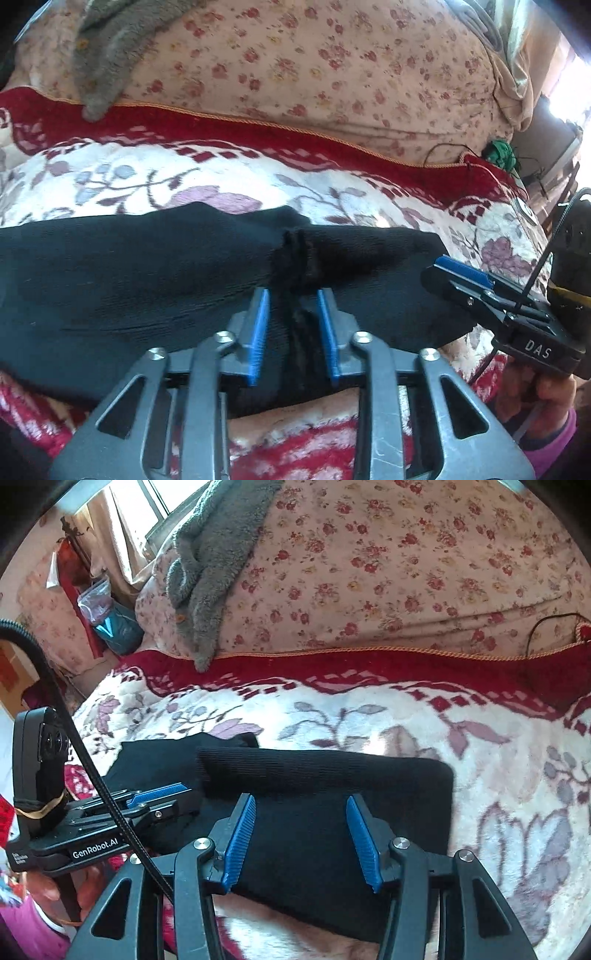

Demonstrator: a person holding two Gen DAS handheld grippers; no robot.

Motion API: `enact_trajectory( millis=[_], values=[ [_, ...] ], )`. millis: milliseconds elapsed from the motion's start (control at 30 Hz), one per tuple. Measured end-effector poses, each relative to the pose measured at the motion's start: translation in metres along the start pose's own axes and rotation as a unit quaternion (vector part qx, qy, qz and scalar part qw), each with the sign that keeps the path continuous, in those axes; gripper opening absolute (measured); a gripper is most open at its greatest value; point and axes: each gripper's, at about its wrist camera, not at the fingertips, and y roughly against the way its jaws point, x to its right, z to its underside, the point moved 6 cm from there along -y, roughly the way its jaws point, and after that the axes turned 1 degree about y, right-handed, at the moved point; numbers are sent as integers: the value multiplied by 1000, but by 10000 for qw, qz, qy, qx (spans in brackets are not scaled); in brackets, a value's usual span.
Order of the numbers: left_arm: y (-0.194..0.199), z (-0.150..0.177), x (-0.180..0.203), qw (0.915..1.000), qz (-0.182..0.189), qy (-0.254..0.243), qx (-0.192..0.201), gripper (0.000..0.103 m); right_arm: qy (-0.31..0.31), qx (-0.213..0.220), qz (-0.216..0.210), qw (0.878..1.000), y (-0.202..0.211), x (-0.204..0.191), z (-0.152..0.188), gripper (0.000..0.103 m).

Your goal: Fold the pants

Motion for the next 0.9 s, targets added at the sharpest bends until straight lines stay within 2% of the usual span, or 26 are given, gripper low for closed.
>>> enact_trajectory(
  millis=[200,333,400,467,567,733,900],
  values=[
    [19,0,-22,9991,-356,165,153,27,270,-54,-398,9988,-6,-34,-2,50],
    [34,4,-41,9980,-424,427,180,27,498,-140,-587,9969,-16,-58,-5,51],
    [43,10,-56,9965,-373,723,209,27,636,-193,-654,9956,-23,-70,-8,51],
    [53,15,-70,9940,-296,1024,256,36,742,-242,-783,9939,-31,-84,-11,51],
    [72,22,-96,9871,-247,1513,454,43,908,-329,-992,9904,-42,-103,-17,51],
    [101,36,-139,9725,-398,2163,772,50,1351,-312,-1346,9812,-66,-147,-31,51],
    [109,54,-180,9512,-639,2855,981,51,1717,-459,-1696,9694,-100,-195,-44,52]
  ],
)
